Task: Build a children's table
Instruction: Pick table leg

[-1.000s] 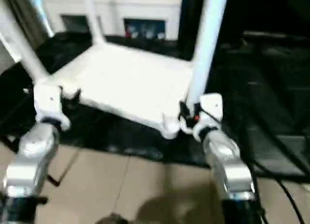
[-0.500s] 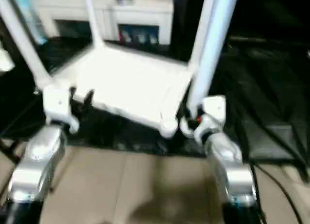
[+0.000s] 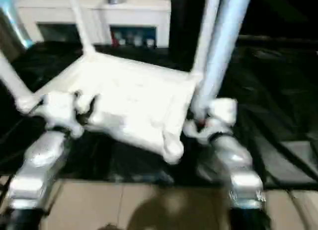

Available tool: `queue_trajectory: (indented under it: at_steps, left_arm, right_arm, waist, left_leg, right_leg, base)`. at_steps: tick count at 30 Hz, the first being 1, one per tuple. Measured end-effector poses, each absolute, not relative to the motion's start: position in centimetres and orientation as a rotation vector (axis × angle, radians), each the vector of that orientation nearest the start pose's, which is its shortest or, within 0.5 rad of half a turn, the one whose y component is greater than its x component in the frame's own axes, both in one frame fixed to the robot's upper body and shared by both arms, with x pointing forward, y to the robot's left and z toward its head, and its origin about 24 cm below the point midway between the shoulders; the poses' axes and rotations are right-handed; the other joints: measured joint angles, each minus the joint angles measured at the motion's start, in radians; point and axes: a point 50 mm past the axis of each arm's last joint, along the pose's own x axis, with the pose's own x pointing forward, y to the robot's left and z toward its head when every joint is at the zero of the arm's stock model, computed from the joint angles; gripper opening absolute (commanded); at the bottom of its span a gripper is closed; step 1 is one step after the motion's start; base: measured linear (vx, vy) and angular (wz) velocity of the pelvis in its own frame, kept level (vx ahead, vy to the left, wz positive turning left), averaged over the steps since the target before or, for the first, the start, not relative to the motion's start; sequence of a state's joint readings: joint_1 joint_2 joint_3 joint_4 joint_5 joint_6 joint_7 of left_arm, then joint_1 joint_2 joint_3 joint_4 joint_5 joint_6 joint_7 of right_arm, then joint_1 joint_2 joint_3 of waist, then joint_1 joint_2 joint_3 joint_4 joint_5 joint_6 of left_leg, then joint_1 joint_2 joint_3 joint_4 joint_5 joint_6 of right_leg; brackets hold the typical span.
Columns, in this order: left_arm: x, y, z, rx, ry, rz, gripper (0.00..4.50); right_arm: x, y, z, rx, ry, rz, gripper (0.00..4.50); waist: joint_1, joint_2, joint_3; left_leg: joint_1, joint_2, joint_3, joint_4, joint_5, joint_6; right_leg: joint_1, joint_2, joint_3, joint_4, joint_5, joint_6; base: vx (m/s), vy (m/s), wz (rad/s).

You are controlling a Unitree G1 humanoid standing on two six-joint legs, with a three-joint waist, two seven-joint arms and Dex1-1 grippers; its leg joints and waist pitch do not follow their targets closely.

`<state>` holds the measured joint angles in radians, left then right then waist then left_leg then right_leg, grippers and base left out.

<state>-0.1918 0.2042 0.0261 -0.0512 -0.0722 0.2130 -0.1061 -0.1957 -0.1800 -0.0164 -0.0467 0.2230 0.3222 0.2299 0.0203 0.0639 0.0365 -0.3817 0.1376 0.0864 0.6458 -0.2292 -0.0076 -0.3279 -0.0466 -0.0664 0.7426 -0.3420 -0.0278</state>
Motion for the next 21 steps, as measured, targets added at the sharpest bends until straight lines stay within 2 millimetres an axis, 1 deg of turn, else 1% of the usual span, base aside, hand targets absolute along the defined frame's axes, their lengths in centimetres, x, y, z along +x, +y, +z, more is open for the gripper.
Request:
queue_trajectory:
  at_steps: [1, 2, 3, 4, 5, 6, 7, 8, 9, 10, 11, 12, 13, 14, 15, 16, 17, 18, 19, 20, 21]
  left_arm:
    - [28.9, 17.4, 8.9, 0.131, -0.026, -0.116, 2.66]
    - [28.9, 17.3, 9.0, 0.129, -0.028, -0.119, 2.66]
    - [28.9, 17.3, 9.0, 0.128, -0.030, -0.120, 2.66]
    - [28.9, 17.2, 9.0, 0.126, -0.030, -0.122, 2.66]
    - [28.9, 16.5, 8.8, 0.108, -0.022, -0.140, 2.66]
    - [28.9, 15.7, 8.7, 0.096, -0.023, -0.173, 2.66]
    - [28.9, 15.2, 8.6, 0.090, -0.020, -0.206, 2.66]
    - [28.8, 15.0, 8.6, 0.092, -0.019, -0.232, 2.66]
    - [28.8, 14.9, 8.6, 0.094, -0.022, -0.253, 2.66]
    - [28.8, 14.8, 8.7, 0.097, -0.025, -0.280, 2.66]
    - [28.9, 14.7, 8.8, 0.099, -0.033, -0.336, 2.66]
    - [28.9, 14.7, 8.6, 0.103, -0.025, -0.384, 2.66]
    - [28.9, 14.5, 8.3, 0.109, -0.013, -0.447, 2.66]
    - [28.8, 14.3, 8.0, 0.117, 0.006, -0.534, 2.66]
    - [28.7, 13.9, 7.7, 0.138, 0.023, -0.620, 2.66]
    - [28.6, 13.6, 7.6, 0.155, 0.037, -0.692, 2.66]
    - [28.4, 13.0, 7.4, 0.162, 0.056, -0.798, 2.66]
    - [28.3, 12.6, 7.3, 0.169, 0.064, -0.862, 2.66]
    - [28.1, 12.0, 7.2, 0.184, 0.075, -0.940, 2.66]
    - [28.0, 11.5, 7.0, 0.209, 0.095, -1.023, 2.66]
    - [28.0, 11.3, 6.8, 0.235, 0.110, -1.084, 2.66]
  right_arm:
    - [28.8, -16.0, 7.8, 0.039, 0.082, 0.286, 1.88]
    - [28.8, -16.2, 7.8, 0.029, 0.083, 0.286, 1.88]
    - [28.8, -16.3, 7.8, 0.026, 0.083, 0.285, 1.88]
    - [28.8, -16.5, 7.8, 0.025, 0.083, 0.282, 1.88]
    - [28.6, -17.2, 7.7, 0.013, 0.092, 0.265, 1.88]
    - [28.6, -17.8, 7.6, 0.008, 0.097, 0.249, 1.88]
    - [28.6, -18.2, 7.7, 0.007, 0.096, 0.236, 1.88]
    - [28.7, -18.4, 7.9, 0.005, 0.089, 0.230, 1.88]
    - [28.7, -18.5, 8.0, 0.003, 0.084, 0.234, 1.88]
    - [28.8, -18.4, 8.2, 0.001, 0.080, 0.239, 1.88]
    - [28.8, -18.4, 8.2, 0.005, 0.080, 0.252, 1.88]
    - [28.8, -18.2, 8.0, 0.010, 0.088, 0.274, 1.88]
    - [28.8, -17.9, 8.1, 0.019, 0.088, 0.305, 1.88]
    - [28.8, -17.7, 8.2, 0.038, 0.090, 0.343, 1.88]
    - [28.7, -17.7, 8.2, 0.047, 0.097, 0.370, 1.88]
    - [28.7, -17.9, 8.2, 0.052, 0.103, 0.387, 1.88]
    - [28.6, -18.3, 8.3, 0.052, 0.114, 0.403, 1.88]
    - [28.6, -18.7, 8.3, 0.050, 0.119, 0.405, 1.88]
    - [28.5, -19.1, 8.4, 0.044, 0.123, 0.410, 1.88]
    - [28.4, -19.5, 8.6, 0.037, 0.124, 0.416, 1.88]
    - [28.3, -19.8, 8.6, 0.033, 0.125, 0.422, 1.88]
  waist:
    - [-0.001, 0.000, 0.000]
    - [-0.003, -0.010, 0.001]
    - [-0.006, -0.024, 0.002]
    - [-0.008, -0.047, 0.003]
    - [0.000, -0.060, 0.009]
    - [0.015, -0.058, 0.009]
    - [0.020, -0.056, 0.008]
    - [0.023, -0.054, 0.007]
    - [0.025, -0.051, 0.005]
    - [0.028, -0.037, 0.000]
    - [0.034, -0.018, -0.004]
    - [0.034, -0.021, -0.006]
    - [0.035, -0.024, -0.006]
    - [0.040, -0.024, -0.006]
    - [0.045, -0.024, -0.006]
    - [0.050, -0.024, -0.006]
    - [0.058, -0.025, -0.006]
    - [0.061, -0.024, -0.006]
    - [0.065, -0.023, -0.005]
    - [0.066, -0.021, -0.004]
    - [0.066, -0.020, -0.001]
  left_leg:
    - [0.006, -0.005, 0.002, 0.000, -0.006, 0.002]
    - [0.018, -0.016, 0.012, -0.003, -0.014, 0.004]
    - [0.028, -0.027, 0.020, -0.004, -0.019, 0.000]
    - [0.036, -0.043, 0.031, -0.002, -0.028, -0.003]
    - [0.035, -0.045, 0.038, 0.026, -0.050, 0.031]
    - [0.034, -0.044, 0.033, 0.049, -0.077, 0.078]
    - [0.017, -0.045, 0.019, 0.083, -0.076, 0.077]
    - [0.006, -0.050, 0.011, 0.089, -0.071, 0.068]
    - [-0.007, -0.049, 0.007, 0.070, -0.059, 0.049]
    - [-0.013, -0.035, 0.006, 0.019, -0.035, 0.039]
    - [-0.023, -0.014, 0.001, -0.002, 0.022, -0.013]
    - [-0.021, -0.008, 0.004, -0.001, 0.022, -0.015]
    - [-0.024, -0.008, 0.008, 0.001, 0.022, -0.015]
    - [-0.031, -0.011, 0.010, 0.006, 0.019, -0.010]
    - [-0.037, -0.013, 0.010, 0.009, 0.018, -0.009]
    - [-0.040, -0.014, 0.011, 0.009, 0.018, -0.009]
    - [-0.040, -0.014, 0.017, 0.008, 0.019, -0.008]
    - [-0.040, -0.014, 0.023, 0.006, 0.020, -0.005]
    - [-0.037, -0.011, 0.034, 0.001, 0.019, 0.000]
    - [-0.035, -0.006, 0.048, -0.004, 0.023, -0.001]
    - [-0.028, -0.003, 0.061, -0.008, 0.024, -0.004]
  right_leg:
    - [-0.023, -0.001, 0.003, 0.012, 0.003, 0.013]
    - [-0.058, -0.010, 0.007, 0.008, 0.016, 0.040]
    - [-0.077, -0.019, 0.020, -0.009, 0.030, 0.050]
    - [-0.081, -0.032, 0.037, -0.042, 0.067, 0.039]
    - [-0.070, -0.026, 0.048, -0.042, 0.072, 0.033]
    - [-0.061, -0.019, 0.054, -0.050, 0.072, 0.028]
    - [-0.051, -0.012, 0.052, -0.064, 0.074, 0.025]
    - [-0.038, -0.008, 0.050, -0.075, 0.073, 0.021]
    - [-0.032, -0.002, 0.047, -0.078, 0.073, 0.015]
    - [-0.029, 0.011, 0.038, -0.080, 0.071, 0.012]
    - [-0.025, 0.026, 0.023, -0.078, 0.064, 0.012]
    - [-0.025, 0.025, 0.022, -0.081, 0.065, 0.015]
    - [-0.030, 0.023, 0.024, -0.081, 0.069, 0.022]
    - [-0.036, 0.020, 0.028, -0.079, 0.069, 0.022]
    - [-0.040, 0.019, 0.029, -0.079, 0.069, 0.023]
    - [-0.042, 0.017, 0.030, -0.080, 0.070, 0.025]
    - [-0.043, 0.014, 0.030, -0.079, 0.071, 0.027]
    - [-0.043, 0.011, 0.030, -0.079, 0.072, 0.027]
    - [-0.043, 0.006, 0.028, -0.080, 0.070, 0.025]
    - [-0.043, 0.001, 0.027, -0.081, 0.072, 0.025]
    - [-0.040, -0.003, 0.027, -0.080, 0.073, 0.025]
  base:
    - [0.161, 0.019, 0.11]
    - [0.130, -0.023, 0.03]
    - [0.130, -0.023, 0.03]
    - [0.126, -0.089, 0.05]
    - [0.114, -0.105, 0.06]
    - [0.114, -0.105, 0.06]
    - [0.111, -0.080, -0.05]
    - [0.117, -0.048, -0.08]
    - [0.117, -0.048, -0.08]
    - [0.104, -0.012, -0.07]
    - [0.123, 0.045, -0.05]
    - [0.123, 0.045, -0.05]
    - [0.125, 0.071, -0.03]
    - [0.063, 0.058, 0.00]
    - [0.063, 0.058, 0.00]
    - [0.000, 0.000, 0.00]
    - [0.000, 0.000, 0.00]
    - [0.000, 0.000, 0.00]
    - [-0.053, 0.018, 0.05]
    - [-0.060, 0.013, 0.09]
    - [-0.060, 0.013, 0.09]
